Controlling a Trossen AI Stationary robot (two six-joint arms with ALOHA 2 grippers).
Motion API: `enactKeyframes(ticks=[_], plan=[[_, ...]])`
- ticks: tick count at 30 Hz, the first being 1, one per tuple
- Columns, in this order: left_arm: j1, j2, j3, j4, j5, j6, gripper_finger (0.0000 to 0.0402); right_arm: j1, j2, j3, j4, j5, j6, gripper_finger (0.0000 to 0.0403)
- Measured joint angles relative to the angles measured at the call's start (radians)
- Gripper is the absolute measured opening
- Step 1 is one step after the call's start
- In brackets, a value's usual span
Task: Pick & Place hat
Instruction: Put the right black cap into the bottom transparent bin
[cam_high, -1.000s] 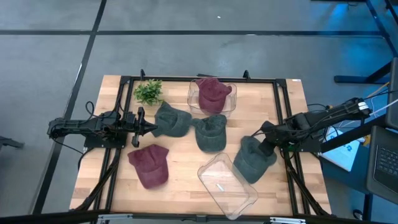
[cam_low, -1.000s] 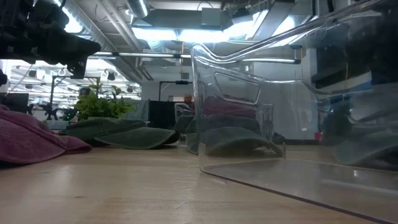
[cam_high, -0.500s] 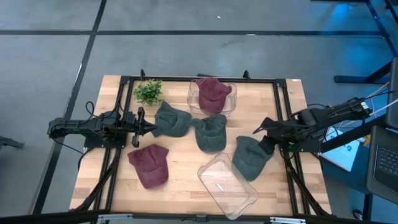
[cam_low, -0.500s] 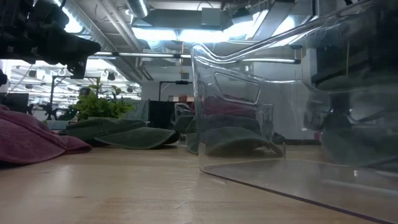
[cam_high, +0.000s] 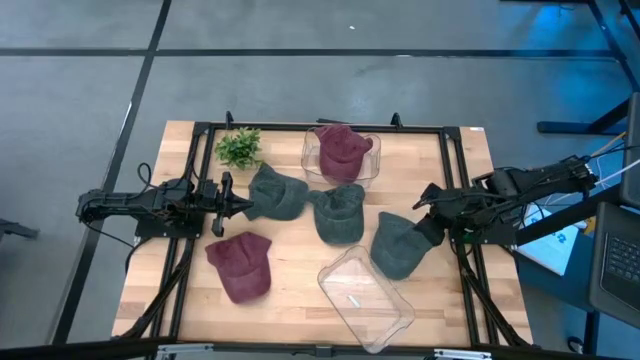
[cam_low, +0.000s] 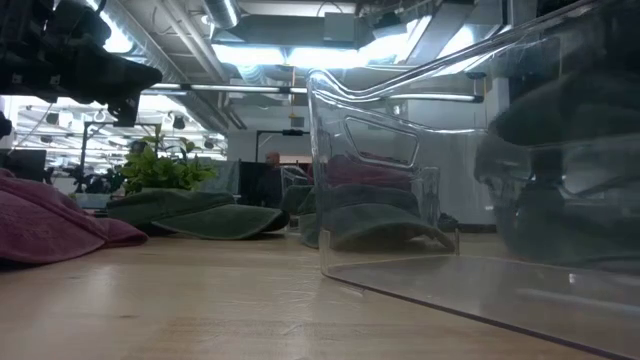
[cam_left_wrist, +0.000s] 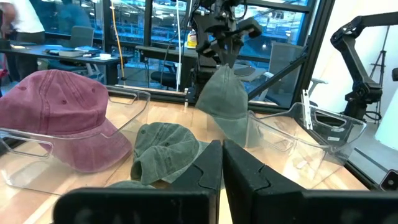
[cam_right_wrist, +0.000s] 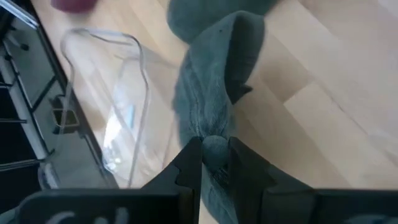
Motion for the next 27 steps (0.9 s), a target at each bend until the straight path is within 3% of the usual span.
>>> enactKeyframes(ticks=[27], plan=[[0.000, 0.000, 0.000, 0.000, 0.000, 0.000, 0.0012, 0.000, 0.014, 0.256, -0.040, 0.101, -0.081, 0.0058]])
